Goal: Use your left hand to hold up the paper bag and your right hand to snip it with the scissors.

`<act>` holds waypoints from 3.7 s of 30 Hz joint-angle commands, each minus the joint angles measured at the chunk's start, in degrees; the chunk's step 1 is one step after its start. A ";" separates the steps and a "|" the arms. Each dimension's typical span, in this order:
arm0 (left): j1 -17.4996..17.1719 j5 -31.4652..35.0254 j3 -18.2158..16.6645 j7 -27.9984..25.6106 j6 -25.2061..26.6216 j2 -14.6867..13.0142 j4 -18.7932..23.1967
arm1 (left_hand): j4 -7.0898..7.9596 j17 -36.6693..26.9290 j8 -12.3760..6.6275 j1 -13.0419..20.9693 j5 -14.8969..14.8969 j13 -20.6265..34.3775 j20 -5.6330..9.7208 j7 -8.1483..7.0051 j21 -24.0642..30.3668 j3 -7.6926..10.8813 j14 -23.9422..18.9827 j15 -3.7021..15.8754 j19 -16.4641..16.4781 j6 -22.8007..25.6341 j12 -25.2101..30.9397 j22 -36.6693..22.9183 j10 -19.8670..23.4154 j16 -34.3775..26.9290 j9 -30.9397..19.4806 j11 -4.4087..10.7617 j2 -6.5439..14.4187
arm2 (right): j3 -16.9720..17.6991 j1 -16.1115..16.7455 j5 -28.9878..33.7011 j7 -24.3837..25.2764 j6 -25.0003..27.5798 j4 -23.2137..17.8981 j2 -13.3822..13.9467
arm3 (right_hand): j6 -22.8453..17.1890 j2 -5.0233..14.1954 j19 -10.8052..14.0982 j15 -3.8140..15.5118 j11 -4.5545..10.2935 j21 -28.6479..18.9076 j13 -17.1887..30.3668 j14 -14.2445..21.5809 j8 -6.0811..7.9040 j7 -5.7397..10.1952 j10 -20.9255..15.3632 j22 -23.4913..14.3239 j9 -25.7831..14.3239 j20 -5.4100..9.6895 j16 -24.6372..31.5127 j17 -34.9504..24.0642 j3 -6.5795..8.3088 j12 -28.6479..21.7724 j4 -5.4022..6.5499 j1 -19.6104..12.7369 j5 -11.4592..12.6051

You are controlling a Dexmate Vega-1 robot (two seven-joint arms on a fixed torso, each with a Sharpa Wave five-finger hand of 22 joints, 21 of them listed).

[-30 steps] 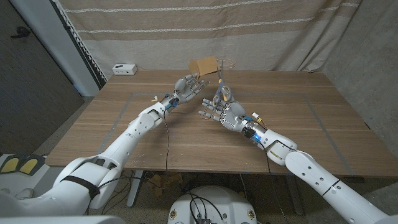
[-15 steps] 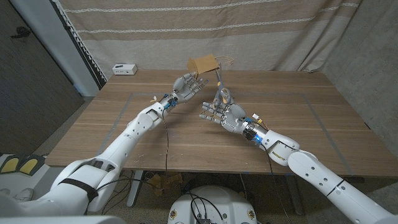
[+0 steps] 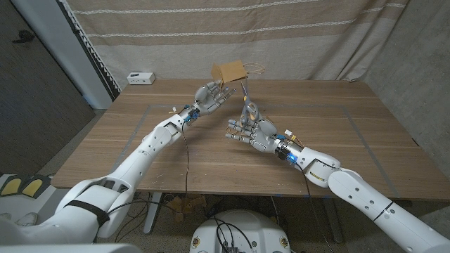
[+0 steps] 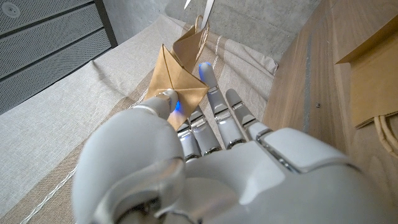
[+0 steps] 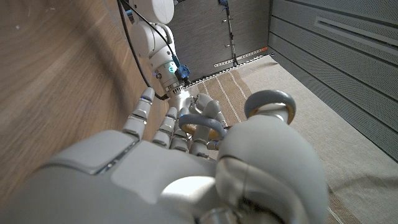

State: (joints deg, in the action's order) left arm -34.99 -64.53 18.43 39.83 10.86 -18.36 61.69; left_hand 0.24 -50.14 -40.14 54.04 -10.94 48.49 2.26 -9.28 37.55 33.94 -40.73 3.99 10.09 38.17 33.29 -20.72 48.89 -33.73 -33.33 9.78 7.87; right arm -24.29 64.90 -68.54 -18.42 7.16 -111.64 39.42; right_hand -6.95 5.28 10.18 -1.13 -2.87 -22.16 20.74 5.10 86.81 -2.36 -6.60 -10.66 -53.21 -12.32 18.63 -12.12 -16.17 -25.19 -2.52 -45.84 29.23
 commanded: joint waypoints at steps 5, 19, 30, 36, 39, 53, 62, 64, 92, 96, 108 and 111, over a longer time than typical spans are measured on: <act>0.43 1.41 0.78 1.64 -0.98 -1.02 -0.01 | -0.33 0.00 1.15 4.58 0.27 0.08 1.78 -3.29 0.86 -0.68 0.63 8.94 -0.49 6.38 -0.07 0.51 3.97 -0.94 -4.92 2.51 3.66 | -0.62 -2.07 -0.05 -0.31 2.68 0.37 1.42 | 0.30 0.02 -0.62 -0.67 -0.04 0.70 0.04 0.10 0.34 -0.02 -0.06 -0.15 0.04 -0.08 -0.23 -0.21 -0.06 0.39 -0.23 0.32 -0.19; 0.73 1.42 0.91 2.79 -0.91 -1.20 -0.98 | -0.59 0.29 2.45 4.64 0.23 0.08 1.85 -3.26 1.54 -1.06 1.08 8.98 -0.89 7.63 -0.53 1.27 4.02 -1.29 -2.48 2.51 3.73 | -1.32 -4.10 -0.76 -1.16 5.15 1.85 1.31 | 0.38 -0.06 -0.65 -0.94 -0.62 1.21 0.03 0.18 0.41 -0.36 0.10 -0.17 0.16 -0.08 -0.45 -0.21 -0.03 0.72 -0.40 0.21 -0.23; 1.70 1.80 1.22 4.26 -1.15 -0.35 -3.16 | -0.60 0.60 2.53 4.69 0.20 0.36 1.87 -3.28 2.09 -1.17 1.34 8.97 -1.20 7.60 -0.66 1.82 4.18 -1.44 -2.63 2.50 3.73 | -1.34 -4.73 -1.03 -1.42 5.92 2.28 1.17 | 0.43 -0.04 -0.50 -1.08 -0.85 1.51 0.02 0.20 0.44 -0.50 0.08 -0.19 0.27 -0.08 -0.63 -0.21 0.00 0.90 -0.46 0.20 -0.25; 2.01 2.20 1.30 4.43 -1.04 -0.44 -3.60 | -0.53 0.76 2.55 4.70 0.18 0.43 1.88 -3.29 2.38 -1.18 1.51 8.97 -1.35 7.85 -0.78 2.10 4.24 -1.49 -2.55 2.51 3.79 | -1.97 -5.05 -1.34 -2.17 5.88 3.48 -0.06 | 0.43 -0.02 -0.44 -0.99 -0.84 1.69 0.02 0.14 0.44 -0.53 0.07 -0.20 0.36 -0.09 -0.76 -0.22 0.00 1.00 -0.47 0.21 -0.26; 2.10 1.91 1.38 4.86 -0.10 -0.41 -3.77 | -0.53 0.84 2.60 4.72 0.17 0.54 1.91 -3.27 2.55 -1.17 1.54 9.01 -1.36 7.85 -0.75 2.26 4.40 -1.53 -2.54 2.51 3.78 | -2.50 -5.47 -1.42 -2.64 6.18 4.21 -0.69 | 0.56 -0.03 -0.46 -0.97 -0.75 1.76 0.01 0.11 0.53 -0.41 0.09 -0.20 0.20 -0.09 -0.80 -0.22 0.00 1.04 -0.48 0.23 -0.26; 2.27 2.52 2.61 6.34 1.64 -0.26 -4.17 | -1.13 1.30 2.71 4.99 0.36 0.08 1.93 -3.12 3.37 -1.39 1.79 9.06 -1.77 9.92 -1.23 3.13 5.12 -1.74 -1.29 2.45 3.45 | -2.53 -6.51 -1.01 -2.53 6.93 4.62 -0.89 | 0.49 0.04 -0.43 -0.90 -0.82 2.26 0.01 0.27 0.57 -0.38 -0.04 -0.22 0.37 -0.08 -0.99 -0.24 0.01 1.26 -0.48 0.34 -0.29; 2.43 2.61 2.39 6.97 1.82 -0.61 -4.36 | -1.51 1.59 3.01 4.94 0.36 0.01 1.93 -3.12 3.95 -1.49 2.19 9.08 -2.09 11.36 -1.31 3.96 5.96 -1.92 -0.36 2.44 3.47 | -2.92 -7.43 -0.66 -2.92 7.19 5.76 -1.58 | 0.54 0.09 -0.17 -0.86 -0.99 2.44 0.01 0.38 0.65 -0.34 -0.07 -0.23 0.34 -0.06 -1.08 -0.25 0.04 1.39 -0.50 0.36 -0.31; 2.44 2.54 2.35 7.21 1.95 -0.67 -4.43 | -1.49 1.60 2.97 4.88 0.36 0.11 1.90 -3.13 4.01 -1.52 2.18 9.03 -2.14 11.37 -1.23 4.05 6.12 -1.98 -0.47 2.45 3.47 | -2.96 -7.53 -0.31 -2.87 7.05 5.81 -1.64 | 0.46 0.11 -0.12 -0.89 -1.05 2.47 0.01 0.37 0.63 -0.40 -0.13 -0.23 0.42 -0.06 -1.11 -0.25 0.04 1.39 -0.50 0.37 -0.32; 0.99 2.29 1.86 8.04 2.24 -2.23 -2.85 | -1.66 2.35 3.31 4.71 0.29 1.07 1.81 -3.12 5.66 -1.18 2.80 9.10 -2.87 11.79 -1.68 5.69 5.73 -2.23 -0.65 2.42 3.47 | -3.50 -8.77 0.64 -2.45 7.45 6.71 -2.53 | 0.35 0.20 0.34 -0.76 -0.97 3.14 0.03 0.82 0.84 -0.49 -0.56 -0.26 0.42 -0.07 -1.35 -0.30 0.11 1.66 -0.61 0.38 -0.34; 1.09 2.30 2.08 8.35 2.35 -2.13 -2.94 | -1.70 2.45 3.26 4.73 0.28 1.12 1.75 -3.13 5.92 -1.13 2.84 9.10 -2.96 11.80 -1.78 5.90 5.73 -2.28 -0.83 2.42 3.51 | -3.49 -8.85 0.81 -2.48 7.45 6.68 -2.48 | 0.32 0.24 0.40 -0.81 -0.90 3.25 0.03 0.79 0.86 -0.37 -0.55 -0.26 0.45 -0.07 -1.43 -0.30 0.15 1.74 -0.66 0.31 -0.32; 0.90 2.16 1.82 7.96 2.16 -2.47 -2.62 | -1.65 2.69 3.48 4.59 0.30 1.32 1.81 -3.11 6.52 -1.09 2.92 9.09 -3.21 11.71 -1.92 6.39 5.78 -2.40 -0.82 2.44 3.50 | -3.53 -8.93 1.27 -2.13 6.91 6.86 -3.02 | -2.33 0.79 1.20 0.31 0.67 3.69 0.11 2.71 0.77 0.94 -4.16 -0.29 2.24 -0.03 -1.02 -0.31 0.83 0.69 -1.39 -1.05 -0.11; 0.91 2.10 1.82 7.99 2.17 -2.47 -2.60 | -1.66 2.73 3.48 4.59 0.30 1.33 1.82 -3.12 6.64 -1.07 2.92 9.11 -3.23 11.71 -1.97 6.47 5.77 -2.43 -0.87 2.43 3.49 | -3.50 -8.88 1.32 -2.15 6.73 6.80 -3.09 | -4.17 1.16 1.86 1.57 1.00 3.91 0.03 5.58 0.81 1.79 -8.07 -0.29 3.38 -0.02 -0.10 -0.33 1.30 -0.53 -1.90 -2.06 0.02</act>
State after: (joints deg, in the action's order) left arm -33.97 -62.23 20.37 48.01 13.04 -20.60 58.88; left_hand -1.27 -47.41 -36.30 56.39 -10.77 48.43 2.06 -6.73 43.70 32.76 -38.18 3.68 7.23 40.72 31.39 -14.19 50.29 -35.67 -33.29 8.39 9.01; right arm -27.74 56.09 -67.61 -20.87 14.51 -104.88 36.75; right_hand -9.94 5.99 11.48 -0.34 -2.66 -18.40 20.75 8.94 87.12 -1.22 -11.65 -10.78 -50.21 -12.29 17.85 -12.10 -15.05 -24.81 -3.98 -46.56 29.03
